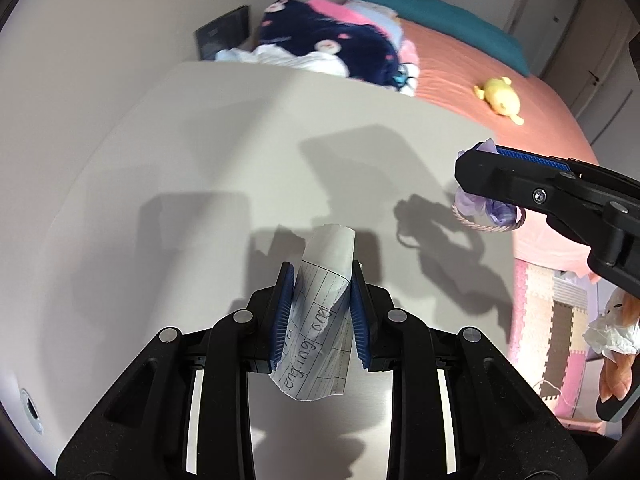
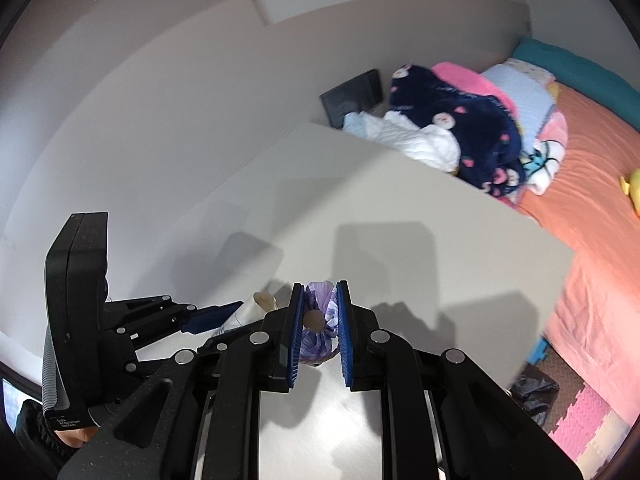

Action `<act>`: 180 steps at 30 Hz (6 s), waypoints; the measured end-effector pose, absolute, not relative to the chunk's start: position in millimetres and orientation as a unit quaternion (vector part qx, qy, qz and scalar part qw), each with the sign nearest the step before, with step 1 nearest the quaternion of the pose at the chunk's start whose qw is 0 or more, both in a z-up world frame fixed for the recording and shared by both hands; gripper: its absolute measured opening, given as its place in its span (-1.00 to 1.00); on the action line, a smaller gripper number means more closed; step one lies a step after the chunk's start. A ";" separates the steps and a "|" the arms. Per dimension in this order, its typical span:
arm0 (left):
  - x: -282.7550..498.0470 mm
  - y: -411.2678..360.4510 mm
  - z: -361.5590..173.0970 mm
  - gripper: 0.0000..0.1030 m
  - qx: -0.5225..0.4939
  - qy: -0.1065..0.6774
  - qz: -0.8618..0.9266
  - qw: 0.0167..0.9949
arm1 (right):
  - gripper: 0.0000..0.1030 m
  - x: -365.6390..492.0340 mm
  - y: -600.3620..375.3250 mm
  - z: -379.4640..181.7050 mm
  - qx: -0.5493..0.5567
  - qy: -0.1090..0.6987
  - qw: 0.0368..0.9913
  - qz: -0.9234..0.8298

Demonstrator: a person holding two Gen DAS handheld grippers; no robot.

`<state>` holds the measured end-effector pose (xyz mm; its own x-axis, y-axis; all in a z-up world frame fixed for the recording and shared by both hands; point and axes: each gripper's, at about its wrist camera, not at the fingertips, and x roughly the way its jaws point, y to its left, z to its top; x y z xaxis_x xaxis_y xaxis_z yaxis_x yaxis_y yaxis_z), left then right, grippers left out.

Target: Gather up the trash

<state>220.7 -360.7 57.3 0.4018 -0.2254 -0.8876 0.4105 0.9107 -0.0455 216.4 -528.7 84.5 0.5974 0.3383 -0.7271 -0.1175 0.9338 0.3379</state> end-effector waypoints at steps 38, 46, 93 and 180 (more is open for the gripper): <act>110.8 -666.1 -3.0 0.88 0.259 0.498 -0.371 0.740 | 0.24 1.9 -816.7 41.5 0.278 0.412 0.855 -0.144; 118.9 -661.7 -6.9 0.88 0.246 0.518 -0.354 0.739 | 0.25 -3.1 -828.0 37.3 0.277 0.414 0.854 -0.152; 164.3 -315.6 35.7 0.88 0.092 0.516 -0.156 0.837 | 0.94 138.4 -533.9 42.2 0.205 0.470 0.858 -0.007; -8.8 -37.4 -4.8 0.88 0.036 0.464 -0.024 0.885 | 0.95 13.5 -214.3 -10.9 0.033 0.451 0.891 -0.031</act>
